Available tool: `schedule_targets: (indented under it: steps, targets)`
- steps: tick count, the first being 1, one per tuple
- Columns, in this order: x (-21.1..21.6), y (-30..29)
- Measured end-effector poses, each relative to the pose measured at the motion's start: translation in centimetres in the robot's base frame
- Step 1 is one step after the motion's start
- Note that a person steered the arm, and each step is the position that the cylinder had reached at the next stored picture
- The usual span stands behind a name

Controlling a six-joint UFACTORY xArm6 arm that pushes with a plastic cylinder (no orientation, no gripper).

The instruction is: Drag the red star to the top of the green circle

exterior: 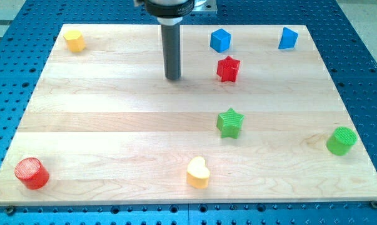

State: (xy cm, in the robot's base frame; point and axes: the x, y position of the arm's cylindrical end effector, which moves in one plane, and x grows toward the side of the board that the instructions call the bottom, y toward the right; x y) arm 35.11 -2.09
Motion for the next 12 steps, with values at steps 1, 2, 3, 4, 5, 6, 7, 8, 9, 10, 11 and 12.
schedule_targets:
  steps: [1,2,3,4,5,6,7,8,9,10,11,12]
  targets:
    - [-0.2,3.1]
    - [0.0,9.4]
    - [1.8,14.2]
    - [2.7,18.2]
    - [2.8,22.2]
    - [3.0,24.7]
    - [1.3,24.7]
    - [-3.7,25.7]
    - [-5.3,28.4]
    - [-2.2,28.6]
    - [1.1,28.6]
    - [4.7,28.3]
